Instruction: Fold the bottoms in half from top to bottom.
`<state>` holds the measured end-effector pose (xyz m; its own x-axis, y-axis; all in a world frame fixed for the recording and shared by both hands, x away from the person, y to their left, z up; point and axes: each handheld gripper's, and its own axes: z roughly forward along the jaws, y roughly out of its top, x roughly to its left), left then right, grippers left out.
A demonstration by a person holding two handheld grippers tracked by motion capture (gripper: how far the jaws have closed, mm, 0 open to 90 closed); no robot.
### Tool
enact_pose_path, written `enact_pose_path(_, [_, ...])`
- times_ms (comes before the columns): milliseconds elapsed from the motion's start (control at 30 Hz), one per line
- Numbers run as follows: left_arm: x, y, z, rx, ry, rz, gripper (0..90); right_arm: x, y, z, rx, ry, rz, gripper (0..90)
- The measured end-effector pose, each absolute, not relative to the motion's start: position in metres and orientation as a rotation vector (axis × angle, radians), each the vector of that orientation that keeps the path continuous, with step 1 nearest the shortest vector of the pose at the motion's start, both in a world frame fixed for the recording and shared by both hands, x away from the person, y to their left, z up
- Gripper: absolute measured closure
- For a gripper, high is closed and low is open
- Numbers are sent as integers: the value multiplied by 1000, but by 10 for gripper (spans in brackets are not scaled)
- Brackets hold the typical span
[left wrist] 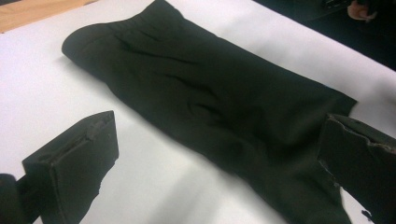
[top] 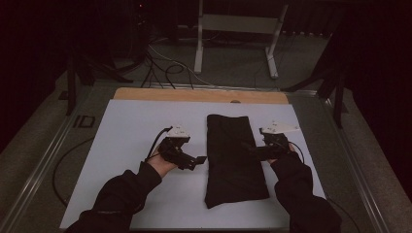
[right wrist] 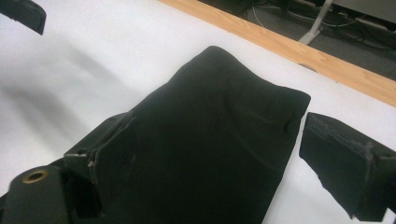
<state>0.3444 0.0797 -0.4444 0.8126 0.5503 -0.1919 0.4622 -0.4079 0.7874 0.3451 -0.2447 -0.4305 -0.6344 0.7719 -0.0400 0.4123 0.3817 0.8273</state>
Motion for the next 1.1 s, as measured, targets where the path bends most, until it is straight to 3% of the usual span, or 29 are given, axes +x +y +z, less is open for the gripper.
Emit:
enact_pose_path(500, [377, 56, -461, 2106, 801, 166, 1, 382, -247, -451, 1128, 2233, 1123, 110])
enact_pose_path(1100, [419, 52, -483, 2099, 915, 129, 1, 414, -253, -468, 1188, 2226, 1067, 110])
